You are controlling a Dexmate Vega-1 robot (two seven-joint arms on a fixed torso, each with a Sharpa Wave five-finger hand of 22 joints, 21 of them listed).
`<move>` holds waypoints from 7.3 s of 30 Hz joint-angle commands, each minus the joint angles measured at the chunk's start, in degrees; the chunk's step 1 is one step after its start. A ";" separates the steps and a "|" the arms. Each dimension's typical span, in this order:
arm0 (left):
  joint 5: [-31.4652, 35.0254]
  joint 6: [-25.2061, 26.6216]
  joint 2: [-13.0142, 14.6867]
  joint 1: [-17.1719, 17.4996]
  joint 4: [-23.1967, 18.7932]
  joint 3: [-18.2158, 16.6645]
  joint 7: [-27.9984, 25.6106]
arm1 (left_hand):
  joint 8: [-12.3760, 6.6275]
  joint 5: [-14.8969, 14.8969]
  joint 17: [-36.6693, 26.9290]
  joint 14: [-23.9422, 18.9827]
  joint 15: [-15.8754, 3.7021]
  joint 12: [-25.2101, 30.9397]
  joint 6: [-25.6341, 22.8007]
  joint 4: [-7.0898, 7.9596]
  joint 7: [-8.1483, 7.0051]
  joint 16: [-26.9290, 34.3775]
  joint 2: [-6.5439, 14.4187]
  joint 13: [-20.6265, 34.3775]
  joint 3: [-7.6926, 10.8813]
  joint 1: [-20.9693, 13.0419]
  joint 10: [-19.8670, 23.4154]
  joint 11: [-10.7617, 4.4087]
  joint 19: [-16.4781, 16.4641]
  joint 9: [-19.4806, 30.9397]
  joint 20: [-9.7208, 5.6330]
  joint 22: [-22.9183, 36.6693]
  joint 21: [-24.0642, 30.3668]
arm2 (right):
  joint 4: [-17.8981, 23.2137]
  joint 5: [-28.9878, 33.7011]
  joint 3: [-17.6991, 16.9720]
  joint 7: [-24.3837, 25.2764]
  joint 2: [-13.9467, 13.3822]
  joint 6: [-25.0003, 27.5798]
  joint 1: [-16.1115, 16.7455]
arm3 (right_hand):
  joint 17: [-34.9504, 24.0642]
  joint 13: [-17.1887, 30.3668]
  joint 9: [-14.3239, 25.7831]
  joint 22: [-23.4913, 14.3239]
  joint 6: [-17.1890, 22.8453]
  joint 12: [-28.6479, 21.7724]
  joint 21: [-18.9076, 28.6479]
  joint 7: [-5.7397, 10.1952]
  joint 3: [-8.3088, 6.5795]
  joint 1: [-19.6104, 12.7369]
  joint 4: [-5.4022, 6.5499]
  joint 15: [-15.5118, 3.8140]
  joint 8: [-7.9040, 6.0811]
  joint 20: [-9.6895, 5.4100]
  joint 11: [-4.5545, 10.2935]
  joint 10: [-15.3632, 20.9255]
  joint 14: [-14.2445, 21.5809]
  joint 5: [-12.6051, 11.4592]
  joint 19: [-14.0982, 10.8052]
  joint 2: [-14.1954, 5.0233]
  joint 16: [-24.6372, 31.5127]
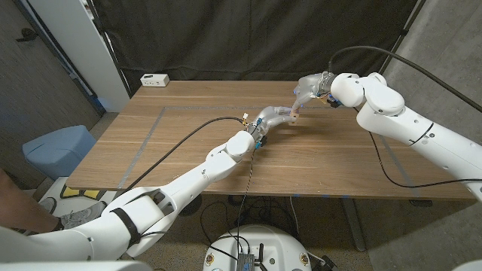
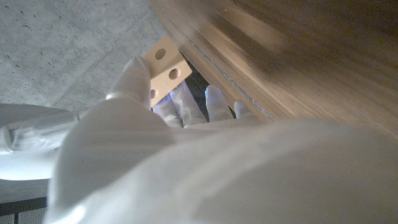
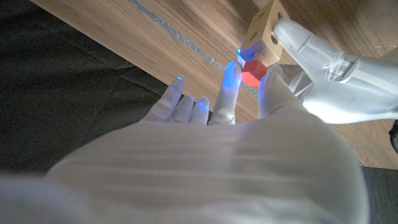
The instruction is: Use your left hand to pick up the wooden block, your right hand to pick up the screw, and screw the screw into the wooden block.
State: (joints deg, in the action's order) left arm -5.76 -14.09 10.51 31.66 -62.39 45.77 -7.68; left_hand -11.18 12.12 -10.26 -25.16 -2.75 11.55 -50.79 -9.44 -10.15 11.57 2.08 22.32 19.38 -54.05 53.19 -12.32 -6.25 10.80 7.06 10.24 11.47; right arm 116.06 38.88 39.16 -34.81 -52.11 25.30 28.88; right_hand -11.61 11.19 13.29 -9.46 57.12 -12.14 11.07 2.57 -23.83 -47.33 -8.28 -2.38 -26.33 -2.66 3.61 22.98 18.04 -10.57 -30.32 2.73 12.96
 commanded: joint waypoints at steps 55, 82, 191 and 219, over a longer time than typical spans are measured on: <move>-0.06 -0.07 -0.26 -0.23 0.84 0.06 -0.13 | -0.38 0.39 -0.06 -0.50 -3.48 0.46 -1.50 0.54 0.53 -0.05 2.04 1.43 1.03 -0.83 0.55 -0.03 -0.48 0.29 0.12 0.25 0.32 | -1.70 6.04 1.42 5.13 2.78 2.29 1.68 | 0.14 -0.26 -1.64 -0.29 17.34 -0.65 0.42 0.05 3.07 5.25 0.54 -5.19 -5.75 -0.77 4.37 11.37 6.99 -0.35 -5.01 -1.18 1.63; 0.21 0.04 0.38 0.44 -0.54 -0.02 -0.43 | -0.33 0.44 -0.03 -0.54 -3.45 0.48 -1.41 0.51 0.54 -0.08 1.96 1.41 1.13 -0.79 0.57 -0.03 -0.53 0.29 0.05 0.26 0.33 | 1.95 6.16 -0.29 2.62 0.68 3.50 3.03 | 0.04 -0.15 -1.54 -0.34 10.05 1.40 -0.36 -0.80 7.79 14.38 3.21 -3.06 -2.10 0.46 1.15 8.57 5.41 -0.35 -3.16 1.59 0.04; 1.23 0.20 0.73 0.70 -1.77 0.31 -0.56 | -0.30 0.40 -0.07 -0.49 -3.49 0.51 -1.35 0.50 0.37 -0.05 1.84 1.47 1.23 -0.62 0.54 -0.03 -0.54 0.28 0.04 0.25 0.29 | -0.86 -3.26 -2.63 -0.38 -2.61 -7.10 0.52 | 0.55 0.00 -0.24 -0.24 -8.52 0.82 -0.15 6.34 2.79 -2.35 -0.90 -1.61 5.45 2.68 6.06 -8.39 -5.54 -0.68 3.31 0.77 -1.19; 1.37 0.52 1.04 1.26 -2.69 0.23 -0.88 | -0.36 0.41 -0.11 -0.46 -3.48 0.51 -1.51 0.59 0.55 -0.04 1.99 1.46 1.30 -0.54 0.54 -0.03 -0.53 0.28 0.13 0.26 0.29 | -1.04 -5.85 -3.93 2.99 -2.82 -6.92 2.42 | 0.40 -0.07 -0.07 -0.20 -2.93 0.18 0.20 4.74 3.15 -2.52 -0.40 -2.57 2.77 0.95 5.72 -4.67 -3.62 -0.42 1.63 -0.18 -0.36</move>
State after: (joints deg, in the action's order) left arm -4.45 -13.58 11.49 32.77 -64.88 46.09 -8.40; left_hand -11.18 12.32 -10.28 -25.16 -2.75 11.56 -50.79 -9.60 -10.15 11.57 2.09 22.32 19.54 -54.05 53.19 -12.33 -6.46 10.77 6.84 10.24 11.47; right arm 115.46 34.33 35.68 -33.64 -54.98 18.45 30.67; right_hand -11.08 10.92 13.13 -9.45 53.44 -11.47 10.86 7.28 -20.59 -49.77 -9.04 -2.25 -22.99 -1.35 9.65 17.54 13.82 -11.00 -28.37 3.29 12.30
